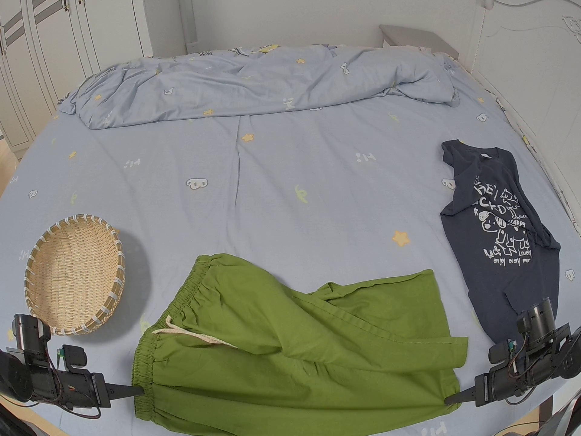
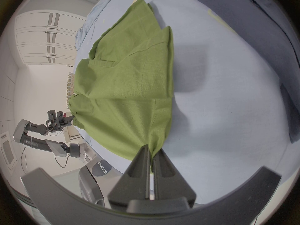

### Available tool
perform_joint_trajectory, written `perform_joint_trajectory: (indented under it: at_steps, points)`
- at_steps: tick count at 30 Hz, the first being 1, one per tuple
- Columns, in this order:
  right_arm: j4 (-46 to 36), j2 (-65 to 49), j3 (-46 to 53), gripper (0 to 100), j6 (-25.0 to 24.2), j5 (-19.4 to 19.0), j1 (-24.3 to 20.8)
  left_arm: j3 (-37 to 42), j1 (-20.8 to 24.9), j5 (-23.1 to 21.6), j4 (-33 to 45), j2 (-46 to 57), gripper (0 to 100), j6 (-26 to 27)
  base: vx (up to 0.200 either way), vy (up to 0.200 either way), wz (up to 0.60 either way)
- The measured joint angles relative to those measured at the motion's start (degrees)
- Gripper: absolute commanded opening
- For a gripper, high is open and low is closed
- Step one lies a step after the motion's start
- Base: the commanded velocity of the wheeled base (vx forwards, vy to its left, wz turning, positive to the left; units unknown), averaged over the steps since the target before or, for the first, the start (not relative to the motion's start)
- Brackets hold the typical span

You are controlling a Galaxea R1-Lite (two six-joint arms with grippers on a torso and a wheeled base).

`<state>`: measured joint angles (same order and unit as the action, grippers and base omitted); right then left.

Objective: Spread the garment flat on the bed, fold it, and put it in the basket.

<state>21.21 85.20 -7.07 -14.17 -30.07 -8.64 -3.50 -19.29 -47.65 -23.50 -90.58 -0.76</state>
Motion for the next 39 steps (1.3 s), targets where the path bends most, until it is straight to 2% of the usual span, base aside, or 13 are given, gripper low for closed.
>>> perform_joint_trajectory:
  at_steps: [5, 6, 20, 26, 29, 32, 35, 39]
  points:
    - [-0.2, 0.4, 0.2, 100, 0.0, 0.2, -0.5, 0.4, 1.2, 0.0, 0.0, -0.5, 0, 0.0, 0.0, 0.0, 0.0]
    - [-0.1, 0.5, 0.1, 100, 0.0, 0.1, -0.6, 0.6, 1.4, 0.0, 0.0, -0.5, 100, 0.0, 0.0, 0.0, 0.0]
    - [-0.3, -0.7, 0.1, 100, -1.6, -1.0, 0.2, 0.7, 0.6, 0.0, 0.0, -0.3, 100, 0.0, 0.0, 0.0, 0.0]
    - [-0.6, -6.6, -0.8, 100, -5.1, -1.8, 1.1, -0.5, -1.3, -0.2, -0.1, 0.7, 100, -0.1, 0.0, 0.0, 0.0]
    - [-2.2, -10.3, -2.2, 100, -5.5, -1.8, 3.0, -2.1, -1.5, -0.2, 0.1, 2.2, 100, -0.1, 0.0, 0.0, 0.0]
    - [-6.4, -13.4, -4.4, 100, -4.2, -1.8, 5.5, -4.4, -1.0, 0.6, 1.3, 4.2, 100, -0.2, 0.0, 0.0, 0.0]
    - [-9.5, -15.8, -7.4, 100, -0.6, -1.8, 8.2, -8.5, 0.0, 2.9, 3.8, 6.0, 100, -0.4, 0.0, 0.0, 0.0]
    - [-11.5, -17.3, -12.7, 100, 1.9, -1.8, 10.6, -15.9, 3.0, 5.7, 8.4, 7.5, 100, -1.9, 0.0, 0.0, 0.0]
